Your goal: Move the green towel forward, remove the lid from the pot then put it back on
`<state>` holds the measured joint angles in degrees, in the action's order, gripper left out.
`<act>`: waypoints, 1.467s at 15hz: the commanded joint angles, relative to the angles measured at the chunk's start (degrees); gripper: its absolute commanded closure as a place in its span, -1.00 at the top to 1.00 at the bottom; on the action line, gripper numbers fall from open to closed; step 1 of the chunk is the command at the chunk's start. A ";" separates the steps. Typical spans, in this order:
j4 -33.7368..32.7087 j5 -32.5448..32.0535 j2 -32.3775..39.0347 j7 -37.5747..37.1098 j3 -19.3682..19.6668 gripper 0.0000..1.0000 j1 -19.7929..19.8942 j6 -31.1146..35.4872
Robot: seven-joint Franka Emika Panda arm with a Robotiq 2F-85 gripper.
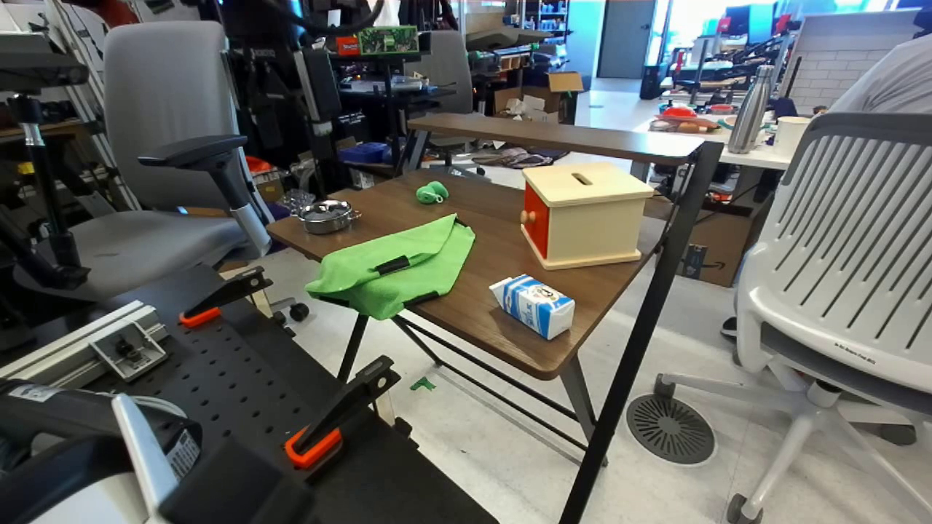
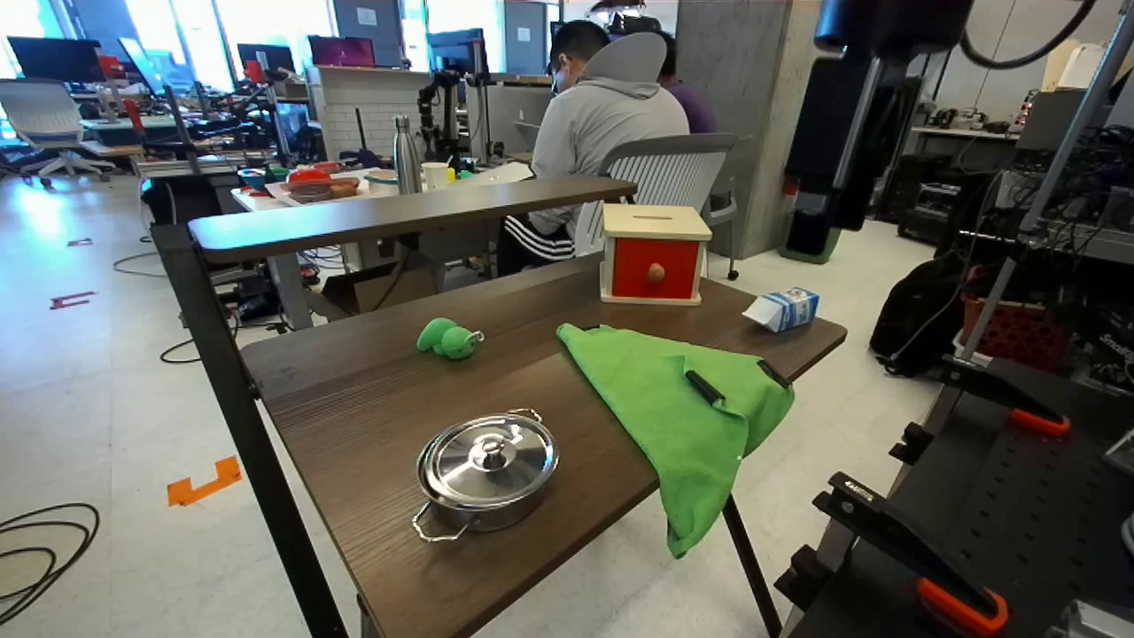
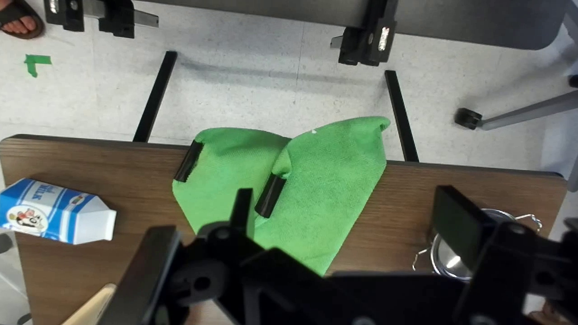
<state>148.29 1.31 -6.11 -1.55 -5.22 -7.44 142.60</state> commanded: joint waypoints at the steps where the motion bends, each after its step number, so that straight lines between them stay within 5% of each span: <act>1: -3.83 2.05 8.60 0.91 -0.23 1.00 0.33 4.57; 12: -14.41 -2.39 29.00 -2.99 1.44 1.00 -0.86 14.63; 22: -23.31 -2.53 40.15 -3.55 3.81 1.00 -1.03 15.77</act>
<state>127.98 -0.38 30.98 -3.60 -2.56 -7.72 157.45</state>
